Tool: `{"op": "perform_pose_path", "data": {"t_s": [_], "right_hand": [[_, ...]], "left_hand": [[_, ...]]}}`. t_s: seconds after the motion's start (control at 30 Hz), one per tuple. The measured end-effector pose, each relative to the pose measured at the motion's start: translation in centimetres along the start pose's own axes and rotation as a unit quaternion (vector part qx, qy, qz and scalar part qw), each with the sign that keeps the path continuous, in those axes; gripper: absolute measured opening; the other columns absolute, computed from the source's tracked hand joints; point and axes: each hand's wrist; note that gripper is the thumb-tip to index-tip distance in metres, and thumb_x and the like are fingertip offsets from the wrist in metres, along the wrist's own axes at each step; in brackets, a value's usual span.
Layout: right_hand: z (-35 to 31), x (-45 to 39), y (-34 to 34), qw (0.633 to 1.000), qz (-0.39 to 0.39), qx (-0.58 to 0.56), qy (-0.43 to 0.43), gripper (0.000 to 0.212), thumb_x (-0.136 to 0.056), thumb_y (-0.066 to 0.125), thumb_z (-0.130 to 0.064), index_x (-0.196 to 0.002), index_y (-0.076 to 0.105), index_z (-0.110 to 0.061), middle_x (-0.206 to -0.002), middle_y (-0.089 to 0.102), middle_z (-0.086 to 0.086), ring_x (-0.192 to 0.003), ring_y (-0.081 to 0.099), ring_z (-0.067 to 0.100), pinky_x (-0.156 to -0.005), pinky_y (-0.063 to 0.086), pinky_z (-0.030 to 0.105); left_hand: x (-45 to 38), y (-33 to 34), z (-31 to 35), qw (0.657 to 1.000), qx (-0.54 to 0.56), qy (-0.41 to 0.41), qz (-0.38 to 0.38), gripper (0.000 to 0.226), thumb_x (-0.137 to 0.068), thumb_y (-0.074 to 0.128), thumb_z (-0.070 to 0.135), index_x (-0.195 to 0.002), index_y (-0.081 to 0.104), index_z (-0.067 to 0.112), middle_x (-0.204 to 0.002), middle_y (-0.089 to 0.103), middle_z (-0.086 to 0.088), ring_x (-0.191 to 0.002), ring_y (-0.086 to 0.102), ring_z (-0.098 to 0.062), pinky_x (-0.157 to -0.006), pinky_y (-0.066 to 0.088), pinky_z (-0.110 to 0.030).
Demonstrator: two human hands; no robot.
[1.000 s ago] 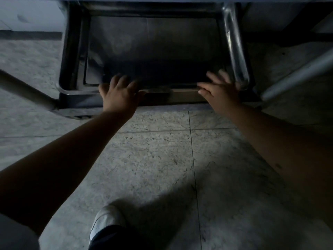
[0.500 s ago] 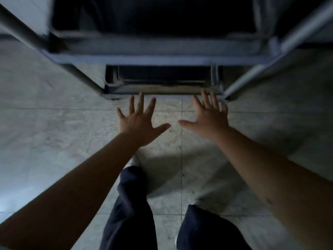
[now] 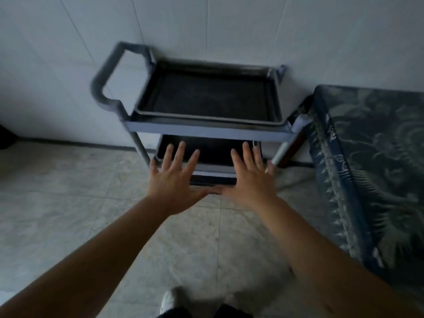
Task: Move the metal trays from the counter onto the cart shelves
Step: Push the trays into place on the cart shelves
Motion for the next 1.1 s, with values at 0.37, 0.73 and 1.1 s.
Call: {"op": "perform_pose_path", "data": {"t_s": [0.37, 0.73, 1.1], "right_hand": [[-6.4, 2.1, -8.8, 0.994, 0.098, 0.034, 0.036, 0.118, -0.051, 0.017, -0.101, -0.147, -0.010, -0.038, -0.149, -0.038, -0.007, -0.142, -0.023, 0.018, -0.110, 0.001, 0.058], [-10.3, -0.7, -8.4, 0.993, 0.096, 0.041, 0.046, 0.119, -0.049, 0.018, -0.102, -0.145, -0.013, -0.039, -0.150, -0.036, -0.007, -0.141, -0.028, 0.016, -0.107, -0.008, 0.055], [-4.8, -11.4, -6.3, 0.995, 0.068, 0.060, 0.034, 0.120, -0.052, 0.026, -0.098, -0.147, -0.011, -0.035, -0.157, -0.027, -0.003, -0.144, -0.021, 0.021, -0.112, 0.002, 0.057]], "left_hand": [[1.6, -10.9, -6.3, 0.996, -0.024, 0.030, 0.080, 0.105, -0.062, 0.003, 0.100, -0.148, -0.022, 0.043, -0.156, -0.031, 0.001, -0.143, -0.028, -0.025, -0.114, -0.002, -0.063], [-1.0, -10.6, -11.7, 0.994, -0.018, 0.066, 0.083, 0.106, -0.064, 0.003, 0.099, -0.148, -0.021, 0.040, -0.156, -0.028, -0.001, -0.146, -0.023, -0.028, -0.114, 0.003, -0.065], [-12.7, -6.9, -10.7, 0.997, -0.018, 0.069, 0.039, 0.110, -0.062, 0.005, 0.098, -0.150, -0.020, 0.037, -0.162, -0.022, -0.004, -0.149, -0.018, -0.030, -0.114, 0.003, -0.063]]}}
Point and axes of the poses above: each hand's wrist, its own x-axis away from the middle knuckle, its own y-axis out of the palm, z = x × y
